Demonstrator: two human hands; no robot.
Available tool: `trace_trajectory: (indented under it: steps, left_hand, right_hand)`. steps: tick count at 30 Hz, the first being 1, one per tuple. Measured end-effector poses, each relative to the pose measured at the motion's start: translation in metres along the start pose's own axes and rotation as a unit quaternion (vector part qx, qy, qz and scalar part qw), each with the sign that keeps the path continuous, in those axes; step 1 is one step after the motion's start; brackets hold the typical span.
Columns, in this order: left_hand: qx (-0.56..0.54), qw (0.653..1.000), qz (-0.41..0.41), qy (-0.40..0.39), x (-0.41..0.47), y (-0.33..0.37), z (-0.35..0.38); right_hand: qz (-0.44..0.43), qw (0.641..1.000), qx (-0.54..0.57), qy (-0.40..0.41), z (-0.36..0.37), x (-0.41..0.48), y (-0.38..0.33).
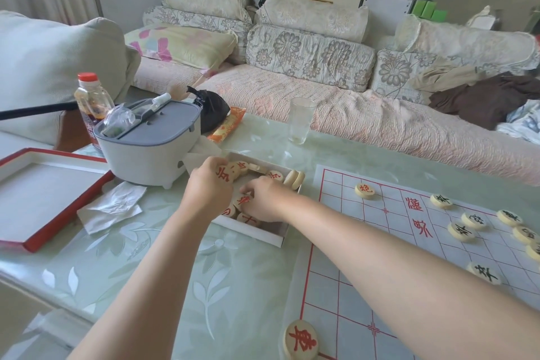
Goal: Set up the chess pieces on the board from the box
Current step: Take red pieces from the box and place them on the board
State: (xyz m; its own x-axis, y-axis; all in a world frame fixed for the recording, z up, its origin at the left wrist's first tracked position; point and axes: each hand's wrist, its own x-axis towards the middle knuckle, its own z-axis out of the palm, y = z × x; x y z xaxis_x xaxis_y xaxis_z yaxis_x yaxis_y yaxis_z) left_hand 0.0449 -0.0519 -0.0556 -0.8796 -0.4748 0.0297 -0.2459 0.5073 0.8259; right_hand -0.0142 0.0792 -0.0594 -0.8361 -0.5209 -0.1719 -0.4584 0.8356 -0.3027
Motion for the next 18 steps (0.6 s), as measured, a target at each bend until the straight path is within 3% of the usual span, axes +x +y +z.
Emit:
trace_trajectory:
  steps: [4, 8, 13, 18]
  left_hand:
    - [-0.003, 1.0, 0.003, 0.004, 0.0, 0.001, 0.001]
    - [-0.011, 1.0, -0.001, 0.003, -0.003, 0.007, 0.003]
    - [-0.187, 0.978, -0.071, -0.055, -0.01, 0.022, 0.013]
    - [-0.245, 0.963, -0.071, -0.089, -0.012, 0.041, 0.037]
  right_hand:
    - [0.026, 1.0, 0.013, -0.011, 0.001, 0.004, -0.003]
    - [0.01, 0.999, 0.038, 0.034, 0.0, 0.005, 0.004]
    - [-0.003, 0.981, 0.105, 0.164, -0.025, 0.004, 0.038]
    - [0.076, 0.972, 0.078, 0.208, -0.051, 0.01, 0.106]
